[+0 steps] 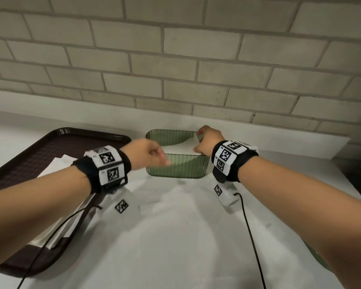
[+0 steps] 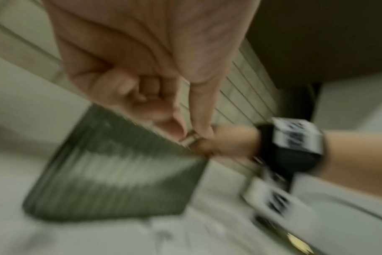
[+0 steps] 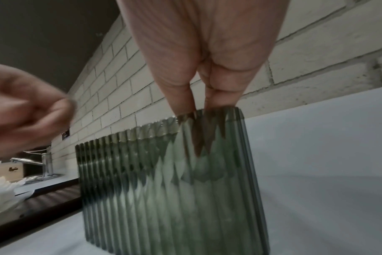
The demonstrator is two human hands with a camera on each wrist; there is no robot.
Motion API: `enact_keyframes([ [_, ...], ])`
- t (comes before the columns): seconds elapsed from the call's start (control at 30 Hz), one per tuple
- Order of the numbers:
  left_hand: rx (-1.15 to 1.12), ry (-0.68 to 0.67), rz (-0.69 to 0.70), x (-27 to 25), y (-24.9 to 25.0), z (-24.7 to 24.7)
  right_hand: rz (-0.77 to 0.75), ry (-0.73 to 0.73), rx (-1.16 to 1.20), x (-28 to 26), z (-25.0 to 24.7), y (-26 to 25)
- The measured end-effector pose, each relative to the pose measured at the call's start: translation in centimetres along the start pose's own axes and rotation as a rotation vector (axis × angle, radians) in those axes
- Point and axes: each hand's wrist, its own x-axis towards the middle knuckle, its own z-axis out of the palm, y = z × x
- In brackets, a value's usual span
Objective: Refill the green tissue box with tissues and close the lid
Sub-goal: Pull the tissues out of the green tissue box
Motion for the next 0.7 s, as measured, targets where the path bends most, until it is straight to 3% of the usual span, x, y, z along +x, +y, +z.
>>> enact_keyframes([
  [0.1,0.250,-0.338,0.023,-2.6,0.3,3.0,-0.041,-0.025,-0.114,-0.4,0.1,-0.5],
  [0.17,0.334,-0.395,0.006,-3.5,-0.1,4.9,-0.098,-0.014,-0.205,-0.6,0.3,-0.7],
  [0.3,0.392,-0.364,-0.023,-3.8,-1.4,6.8,-0.239,0.087,-0.290,-1.7,0.4,-0.8],
  [0.47,0.334,-0.309,-0.018,-3.0,-0.9,7.0,-0.341,0.159,-0.189,-4.0,-1.0,-0.9],
  [0.6,0.298,-0.271,0.029,-2.2,-0.7,6.0,-0.323,0.000,-0.084,-5.5,-1.6,-0.7],
  [0.7,0.196,-0.221,0.021,-1.9,-0.3,3.8,-0.246,-0.266,0.091,-6.7,-1.2,-0.3],
])
